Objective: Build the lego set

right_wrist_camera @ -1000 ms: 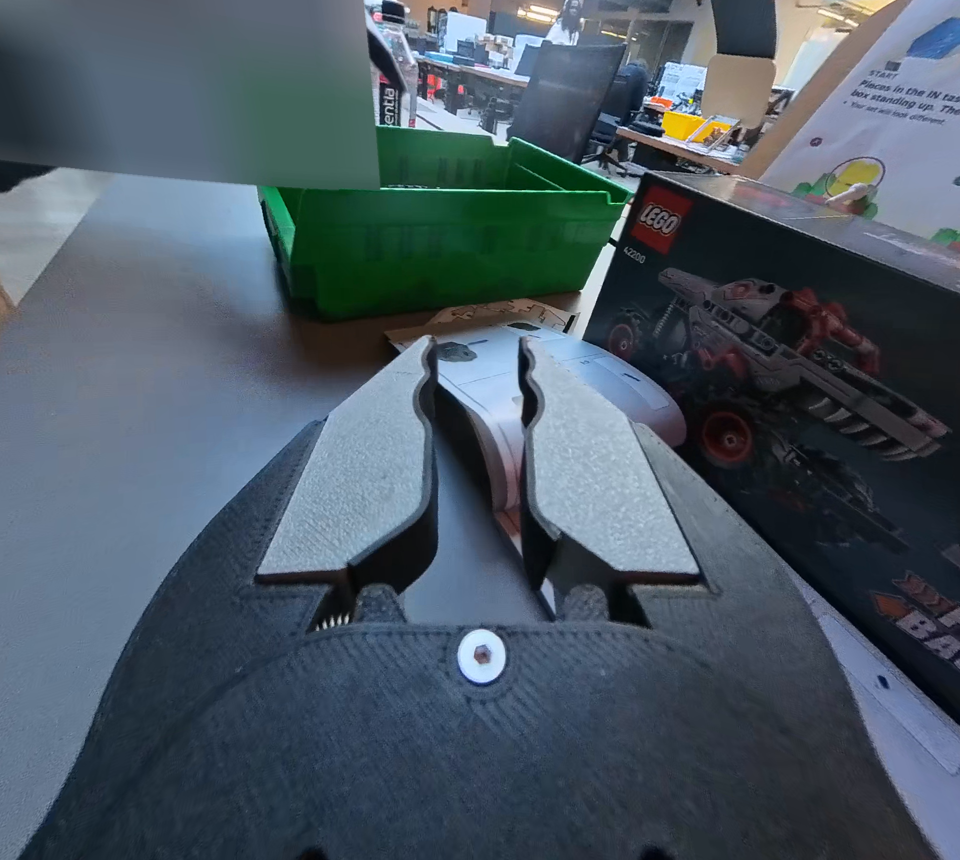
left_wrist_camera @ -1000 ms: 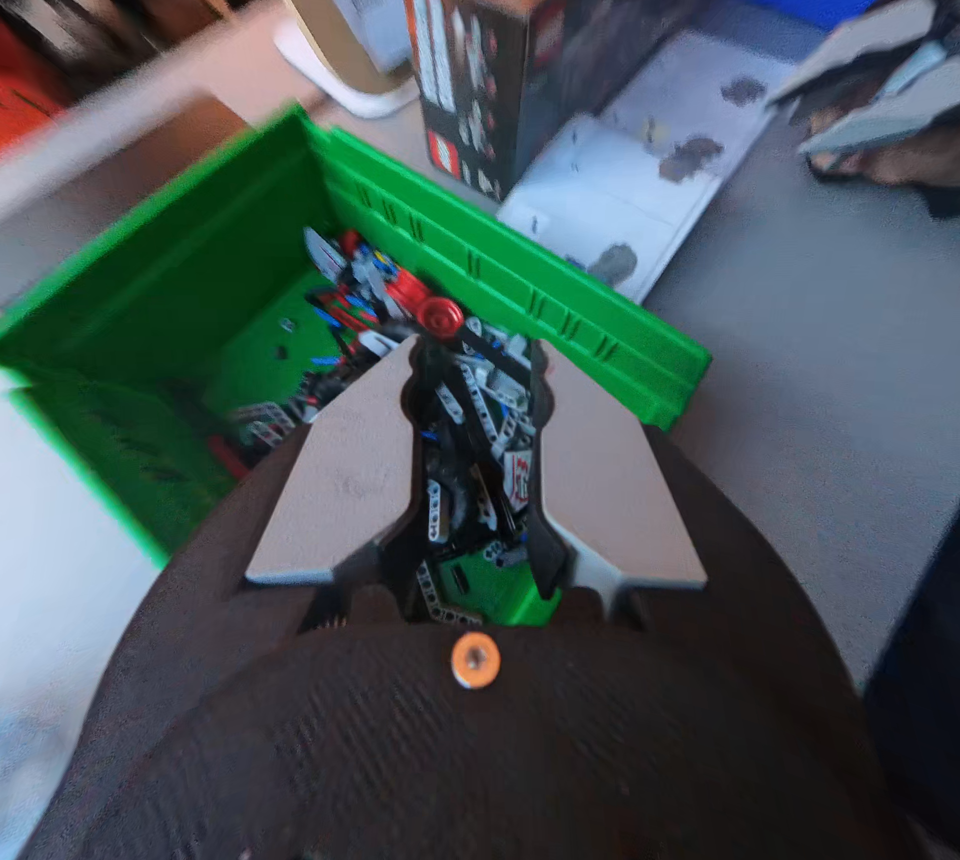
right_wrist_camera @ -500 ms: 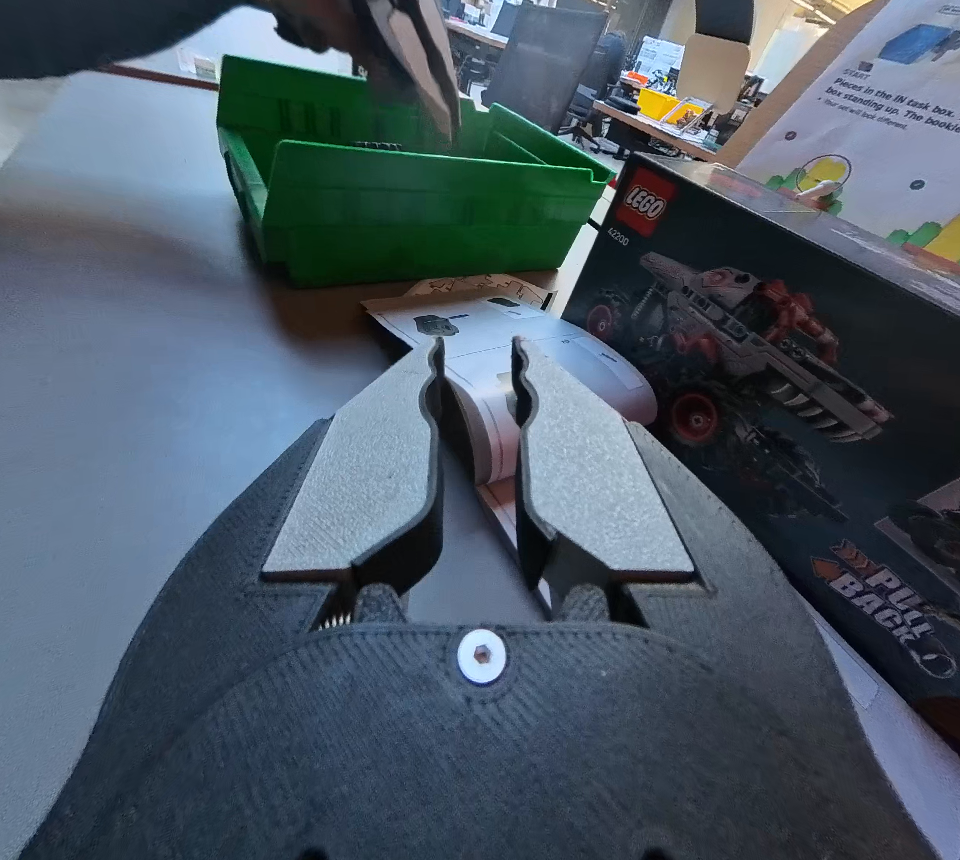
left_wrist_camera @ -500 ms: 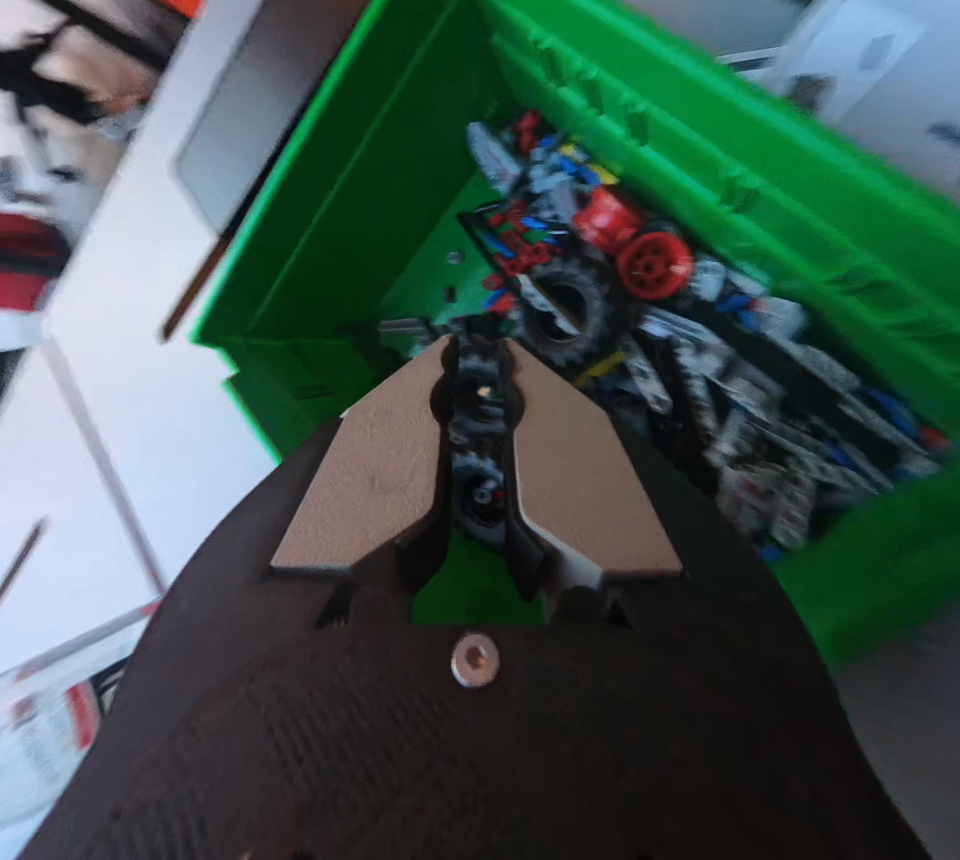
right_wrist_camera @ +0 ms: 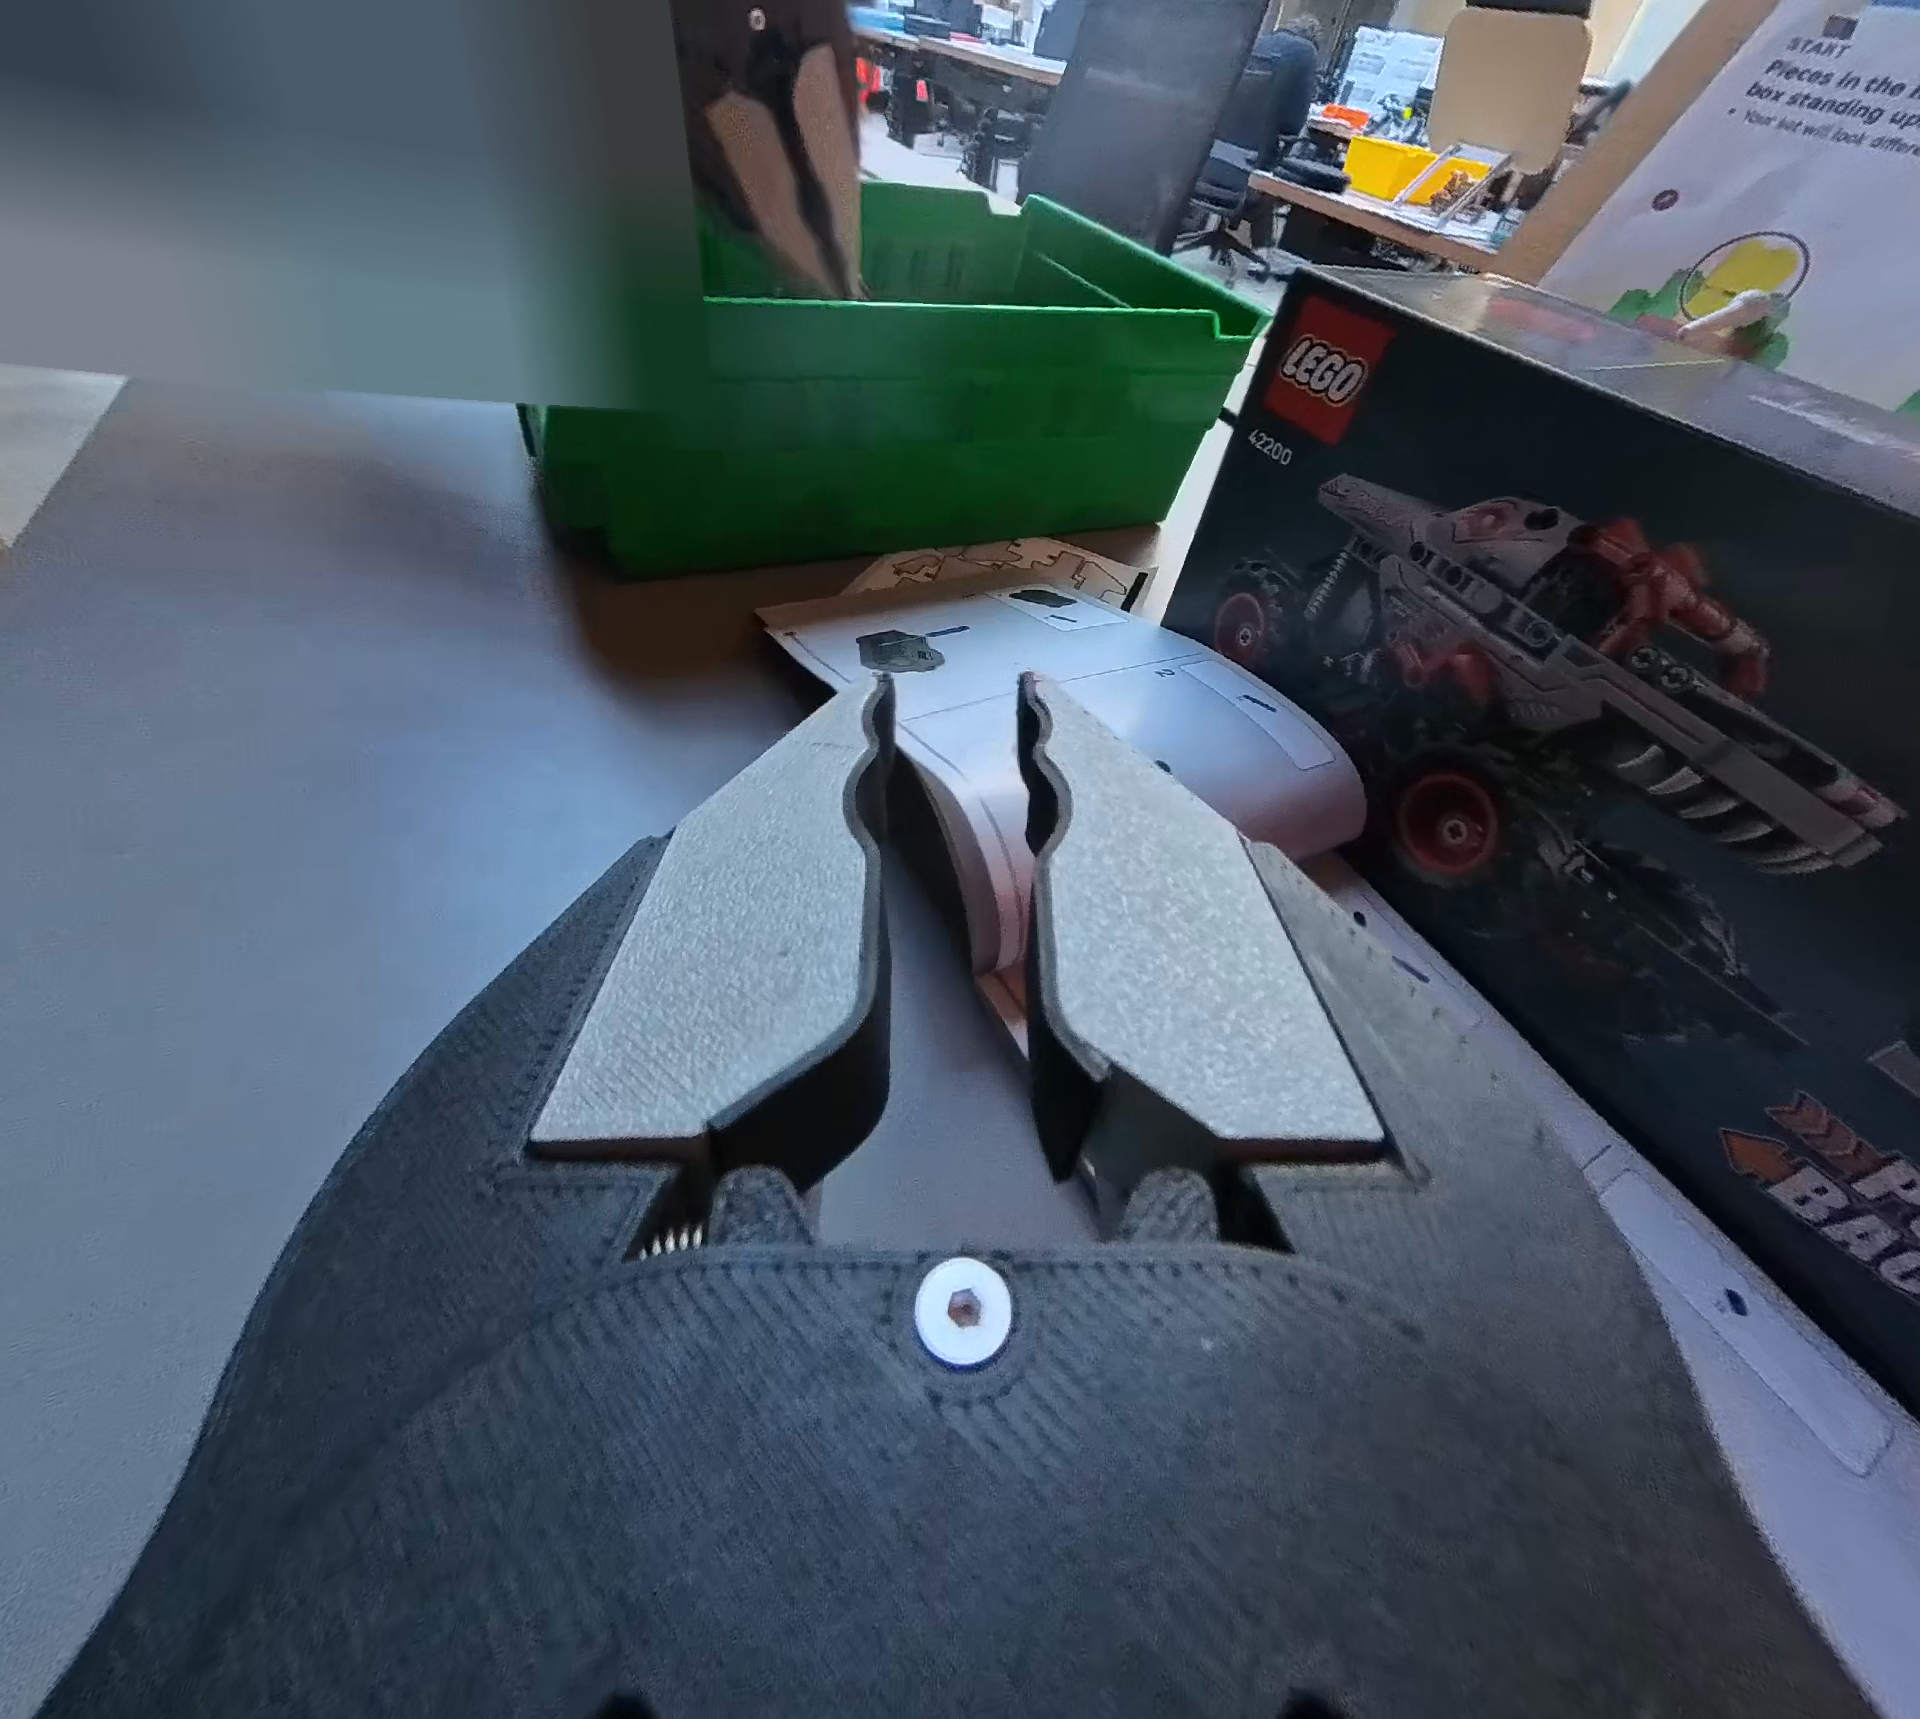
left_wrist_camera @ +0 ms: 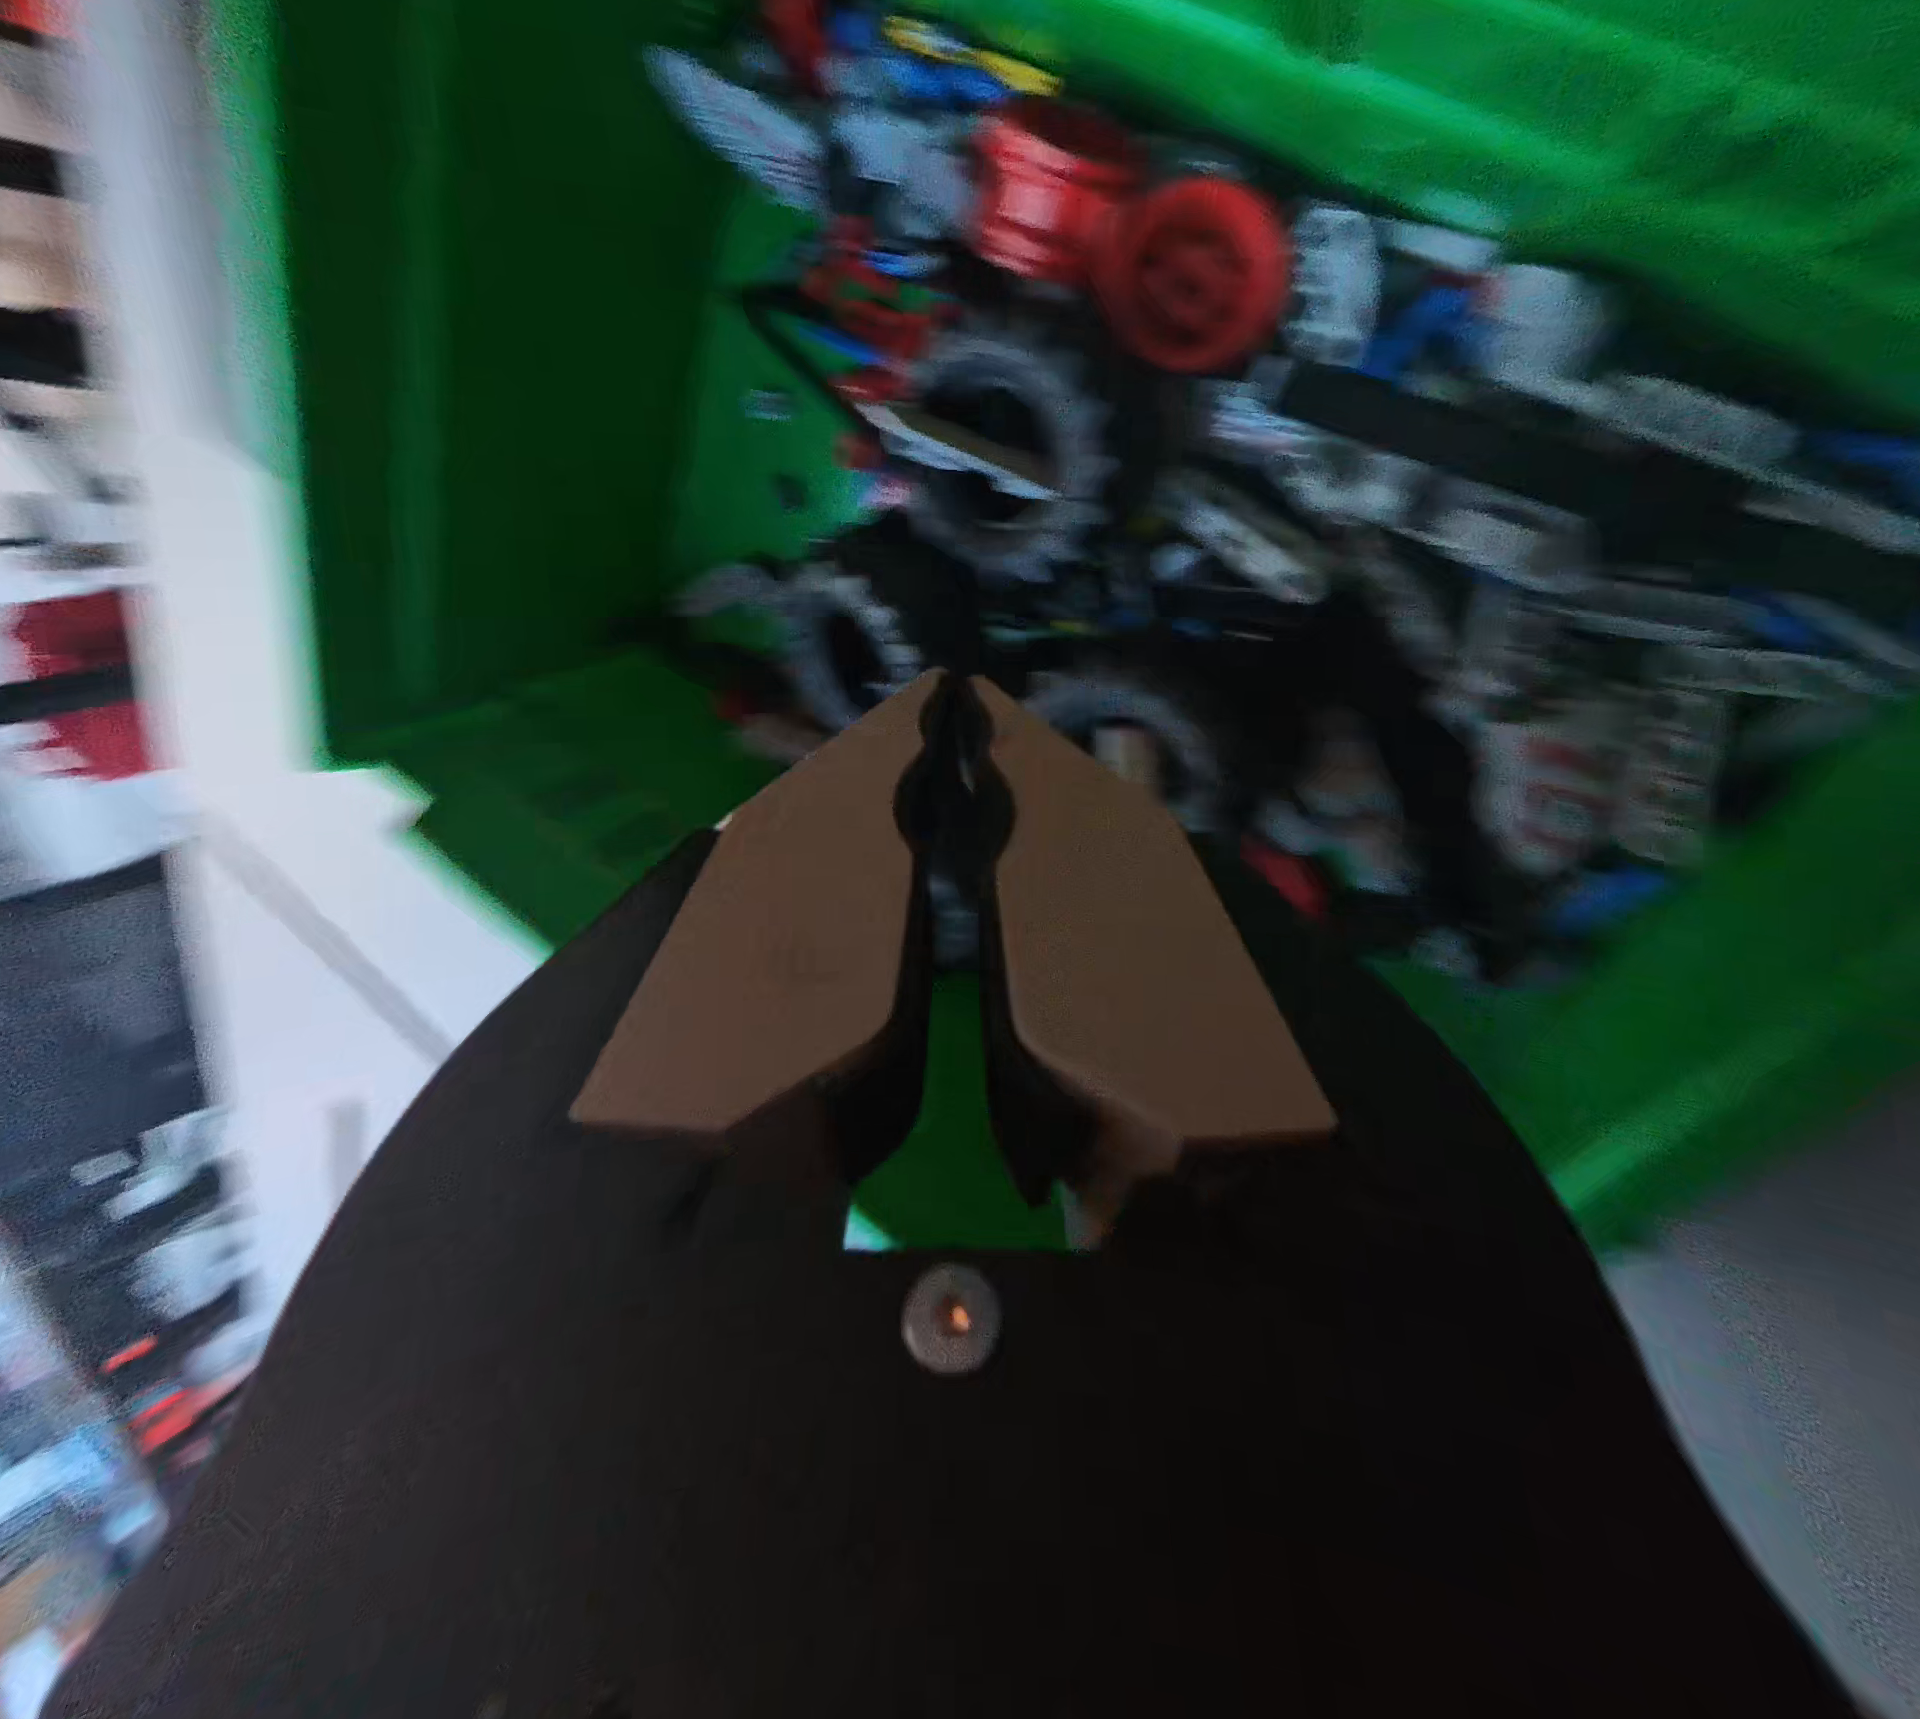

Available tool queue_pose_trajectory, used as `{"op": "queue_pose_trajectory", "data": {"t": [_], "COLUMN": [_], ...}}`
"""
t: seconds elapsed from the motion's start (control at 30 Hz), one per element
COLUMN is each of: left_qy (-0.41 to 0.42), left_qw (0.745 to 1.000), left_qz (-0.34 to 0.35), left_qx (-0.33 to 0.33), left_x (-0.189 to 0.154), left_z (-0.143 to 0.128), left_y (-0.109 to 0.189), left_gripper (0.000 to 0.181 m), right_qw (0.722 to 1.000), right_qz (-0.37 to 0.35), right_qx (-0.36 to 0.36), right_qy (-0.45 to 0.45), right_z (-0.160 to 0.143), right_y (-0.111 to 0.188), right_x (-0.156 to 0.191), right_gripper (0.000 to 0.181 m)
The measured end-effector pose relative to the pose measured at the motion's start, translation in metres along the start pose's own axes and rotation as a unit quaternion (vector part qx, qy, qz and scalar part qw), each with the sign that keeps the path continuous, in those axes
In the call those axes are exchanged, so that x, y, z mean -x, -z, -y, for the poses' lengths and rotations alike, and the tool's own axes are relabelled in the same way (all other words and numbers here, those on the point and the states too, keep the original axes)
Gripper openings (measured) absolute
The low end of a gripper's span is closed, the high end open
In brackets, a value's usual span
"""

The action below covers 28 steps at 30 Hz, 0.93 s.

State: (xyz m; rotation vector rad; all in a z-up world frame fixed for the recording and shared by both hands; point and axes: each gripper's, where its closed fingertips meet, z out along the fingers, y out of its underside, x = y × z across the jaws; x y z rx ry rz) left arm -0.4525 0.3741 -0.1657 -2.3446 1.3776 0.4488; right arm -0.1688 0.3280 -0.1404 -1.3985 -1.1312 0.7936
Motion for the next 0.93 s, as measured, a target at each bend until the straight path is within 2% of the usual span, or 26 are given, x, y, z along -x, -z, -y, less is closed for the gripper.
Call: {"op": "queue_pose_trajectory", "data": {"t": [0.03, 0.07, 0.13, 0.23, 0.3, 0.37, 0.47, 0.57, 0.6, 0.63, 0.67, 0.73, 0.8, 0.87, 0.93], "left_qy": [-0.011, -0.007, 0.023, 0.049, 0.049, 0.032, -0.001, -0.004, 0.009, 0.017, 0.018, 0.032, 0.055, 0.06, 0.051], "left_qw": [0.999, 0.998, 0.997, 0.995, 0.995, 0.995, 0.995, 0.997, 0.998, 0.999, 0.998, 0.998, 0.998, 0.998, 0.998], "left_qz": [0.041, 0.064, 0.061, 0.027, -0.012, -0.068, -0.097, -0.068, -0.04, -0.001, 0.035, 0.047, 0.022, 0.019, 0.032], "left_qx": [-0.009, -0.024, -0.043, -0.082, -0.089, -0.064, 0.007, 0.04, 0.045, 0.047, 0.047, 0.024, 0.004, 0.004, 0.025], "left_x": [0.018, 0.032, 0.044, 0.038, 0.02, -0.009, -0.039, -0.041, -0.032, -0.018, -0.005, 0.004, 0.0, -0.002, -0.001], "left_z": [0.005, 0.012, 0.019, 0.022, 0.015, -0.002, -0.027, -0.027, -0.022, -0.018, -0.015, -0.006, -0.004, -0.011, -0.025], "left_y": [0.002, 0.005, 0.012, 0.028, 0.037, 0.038, 0.019, -0.011, -0.019, -0.025, -0.026, -0.019, -0.006, 0.009, 0.018], "left_gripper": [0.0, 0.0, 0.0, 0.006, 0.008, 0.019, 0.023, 0.018, 0.017, 0.006, 0.006, 0.006, 0.016, 0.022, 0.021], "right_qw": [1.0, 1.0, 1.0, 1.0, 1.0, 1.0, 1.0, 1.0, 1.0, 1.0, 1.0, 0.999, 0.998, 0.998, 0.998], "right_qz": [-0.001, -0.004, -0.007, -0.013, -0.013, -0.012, -0.011, -0.013, -0.014, -0.017, -0.021, -0.03, -0.039, -0.042, -0.037], "right_qx": [-0.002, -0.004, -0.006, -0.004, -0.002, 0.001, 0.006, 0.006, 0.006, 0.006, 0.006, 0.01, 0.015, 0.019, 0.018], "right_qy": [-0.006, -0.011, -0.018, -0.015, -0.008, 0.003, 0.016, 0.019, 0.02, 0.02, 0.022, 0.029, 0.037, 0.043, 0.041], "right_z": [0.0, 0.0, 0.0, -0.001, -0.002, -0.002, -0.002, -0.002, -0.002, -0.002, -0.001, -0.003, -0.004, -0.005, -0.005], "right_y": [0.001, 0.002, 0.004, 0.007, 0.007, 0.006, 0.003, 0.001, 0.0, 0.001, 0.001, 0.002, 0.004, 0.005, 0.005], "right_x": [-0.002, -0.005, -0.008, -0.01, -0.008, -0.006, -0.002, -0.002, -0.002, -0.002, -0.003, -0.005, -0.005, -0.006, -0.004], "right_gripper": [0.02, 0.02, 0.019, 0.019, 0.019, 0.019, 0.019, 0.019, 0.019, 0.019, 0.018, 0.019, 0.018, 0.018, 0.018]}}
